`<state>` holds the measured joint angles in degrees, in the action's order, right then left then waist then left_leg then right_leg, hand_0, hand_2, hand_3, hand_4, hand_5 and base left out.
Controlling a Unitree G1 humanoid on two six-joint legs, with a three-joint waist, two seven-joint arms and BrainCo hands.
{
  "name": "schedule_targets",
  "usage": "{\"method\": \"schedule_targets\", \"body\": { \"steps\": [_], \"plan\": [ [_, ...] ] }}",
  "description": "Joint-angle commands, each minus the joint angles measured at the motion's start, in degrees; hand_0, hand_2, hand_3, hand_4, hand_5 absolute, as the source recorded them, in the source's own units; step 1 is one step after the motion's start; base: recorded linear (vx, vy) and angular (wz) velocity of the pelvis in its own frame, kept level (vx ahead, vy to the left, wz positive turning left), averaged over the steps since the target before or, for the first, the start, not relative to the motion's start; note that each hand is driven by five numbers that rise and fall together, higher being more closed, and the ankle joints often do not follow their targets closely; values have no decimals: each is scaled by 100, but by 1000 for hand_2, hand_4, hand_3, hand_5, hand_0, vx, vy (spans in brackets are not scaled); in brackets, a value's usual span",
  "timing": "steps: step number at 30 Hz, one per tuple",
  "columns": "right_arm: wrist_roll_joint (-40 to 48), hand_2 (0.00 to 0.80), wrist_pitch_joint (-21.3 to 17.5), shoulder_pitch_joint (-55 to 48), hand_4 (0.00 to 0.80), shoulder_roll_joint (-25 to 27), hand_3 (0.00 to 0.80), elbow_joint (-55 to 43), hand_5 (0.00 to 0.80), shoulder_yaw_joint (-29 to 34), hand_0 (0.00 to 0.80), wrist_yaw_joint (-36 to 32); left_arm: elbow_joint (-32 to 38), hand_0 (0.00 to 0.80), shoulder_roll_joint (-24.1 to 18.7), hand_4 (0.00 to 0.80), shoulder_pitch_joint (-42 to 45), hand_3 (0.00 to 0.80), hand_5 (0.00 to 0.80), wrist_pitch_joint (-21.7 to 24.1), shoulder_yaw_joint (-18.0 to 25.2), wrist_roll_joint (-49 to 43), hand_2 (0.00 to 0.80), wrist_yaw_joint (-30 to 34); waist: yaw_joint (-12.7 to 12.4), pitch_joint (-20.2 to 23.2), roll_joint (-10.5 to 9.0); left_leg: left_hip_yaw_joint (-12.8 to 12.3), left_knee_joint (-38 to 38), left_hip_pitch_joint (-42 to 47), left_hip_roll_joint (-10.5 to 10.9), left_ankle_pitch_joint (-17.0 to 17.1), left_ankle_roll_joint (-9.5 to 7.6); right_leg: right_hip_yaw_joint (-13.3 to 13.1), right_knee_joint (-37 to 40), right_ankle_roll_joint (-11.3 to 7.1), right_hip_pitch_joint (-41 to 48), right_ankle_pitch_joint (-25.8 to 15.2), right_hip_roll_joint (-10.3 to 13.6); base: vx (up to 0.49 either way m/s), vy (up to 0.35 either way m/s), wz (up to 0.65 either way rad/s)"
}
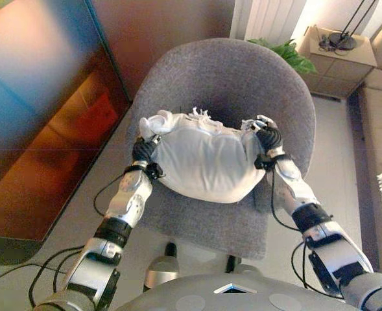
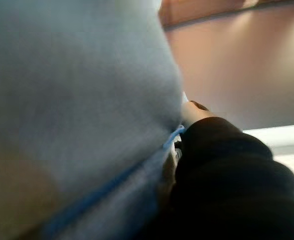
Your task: Pick up the cushion and take it to the sofa
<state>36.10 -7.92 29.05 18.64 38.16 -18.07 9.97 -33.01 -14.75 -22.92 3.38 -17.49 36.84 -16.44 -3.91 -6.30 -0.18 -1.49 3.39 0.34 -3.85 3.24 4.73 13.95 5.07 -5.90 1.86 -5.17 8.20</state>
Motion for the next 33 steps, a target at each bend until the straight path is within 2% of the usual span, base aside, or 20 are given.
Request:
{"method": "schedule_targets", "body": {
  "steps": [1, 5, 9, 13, 18, 19, 20, 21, 22, 23, 24, 25, 26, 33],
  "plan": [
    [469, 800, 61, 1693, 800, -245, 800, 432, 800, -297, 800, -117, -669, 800, 560, 800, -1900, 800, 800, 261, -704, -48, 800, 52, -2, -431, -60, -125, -449, -342, 34, -509, 20, -18, -116, -189, -246, 208, 159, -273, 0, -1],
    [598, 800, 234, 2568, 800, -195, 800, 1493, 800, -380, 800, -442, -1792, 800, 560, 800, -2942, 800, 800, -137, -835, 91, 800, 149, 134, -720, -13, -121, -487, -696, 32, -417, 69, -127, -143, -207, -621, 143, 158, -204, -12, -3],
    [435, 800, 467, 3217, 800, -66, 800, 2343, 800, -395, 800, -520, -2609, 800, 609, 800, -3534, 800, 800, -406, -884, 77, 800, 65, 259, -922, 77, -129, -523, -905, 61, -331, 91, -271, -191, -208, -864, 86, 163, -61, 39, -5],
    [256, 800, 578, 3708, 800, 4, 800, 2792, 800, -487, 800, -452, -3190, 800, 583, 800, -4022, 800, 800, -432, -781, 278, 800, -47, 342, -1106, 103, -143, -582, -1145, 74, -270, 101, -387, -276, -222, -1160, 30, 181, -60, 18, -8],
    [42, 800, 732, 4224, 800, 119, 800, 3057, 800, -662, 800, -332, -3572, 800, 466, 800, -4550, 800, 800, -465, -800, 346, 800, -295, 429, -1381, 119, -178, -660, -1386, 93, -221, 86, -548, -442, -253, -1512, -32, 191, -37, 2, -6],
    [19, 800, 728, 4324, 800, 147, 800, 3080, 800, -709, 800, -288, -3636, 725, 425, 725, -4650, 725, 725, -432, -808, 337, 725, -322, 450, -1425, 126, -187, -645, -1427, 97, -201, 78, -585, -460, -259, -1585, -46, 188, -17, 15, -6],
    [5, 800, 687, 4410, 800, 194, 800, 3086, 800, -770, 800, -229, -3668, 515, 367, 515, -4727, 515, 515, -312, -823, 410, 515, -406, 476, -1469, 139, -199, -631, -1465, 105, -178, 71, -633, -484, -265, -1658, -58, 182, -4, 22, -5],
    [-49, 800, 638, 4460, 800, 214, 800, 3082, 800, -783, 800, -216, -3658, 367, 323, 367, -4770, 367, 367, -261, -822, 467, 367, -447, 491, -1494, 149, -206, -624, -1484, 115, -167, 63, -670, -501, -268, -1698, -63, 176, 11, 26, -7],
    [-127, 800, 583, 4504, 800, 223, 800, 3048, 800, -793, 800, -124, -3634, 0, 269, 0, -4828, 0, 0, -193, -816, 479, 0, -495, 506, -1530, 156, -219, -619, -1508, 127, -163, 51, -708, -523, -275, -1752, -66, 178, 0, 0, 0],
    [-176, 800, 575, 4556, 800, 251, 800, 2999, 800, -819, 800, 32, -3597, 0, 206, 0, -4894, 0, 0, -150, -824, 453, 0, -548, 515, -1568, 162, -237, -622, -1536, 136, -160, 40, -732, -543, -279, -1797, -70, 185, 12, 8, -4],
    [-183, 703, 563, 4562, 703, 260, 703, 2978, 703, -821, 703, 73, -3572, 0, 183, 0, -4908, 0, 0, -142, -828, 418, 0, -559, 519, -1582, 165, -241, -623, -1542, 143, -164, 33, -746, -557, -281, -1815, -64, 184, 18, -1, -6],
    [-187, 317, 530, 4589, 317, 270, 317, 2959, 317, -837, 317, 142, -3552, 0, 143, 0, -4947, 0, 0, -117, -874, 400, 0, -557, 524, -1604, 172, -248, -634, -1554, 154, -172, 21, -760, -589, -283, -1850, -59, 186, 25, -4, -6],
    [-251, 0, 527, 4617, 0, 271, 0, 2941, 0, -851, 0, 262, -3548, 0, 120, 0, -4981, 0, 0, -59, -902, 419, 0, -600, 528, -1616, 174, -252, -647, -1564, 163, -180, 16, -766, -608, -284, -1869, -54, 192, 29, -3, -6],
    [-713, 0, 282, 4753, 0, 469, 0, 2629, 0, -1059, 0, 821, -3215, 0, -78, 0, -5052, 0, 0, 282, -1008, 170, 0, -776, 520, -1699, 207, -255, -718, -1647, 232, -205, -19, -766, -761, -261, -1980, 33, 233, 30, 11, -3]
  ]
}}
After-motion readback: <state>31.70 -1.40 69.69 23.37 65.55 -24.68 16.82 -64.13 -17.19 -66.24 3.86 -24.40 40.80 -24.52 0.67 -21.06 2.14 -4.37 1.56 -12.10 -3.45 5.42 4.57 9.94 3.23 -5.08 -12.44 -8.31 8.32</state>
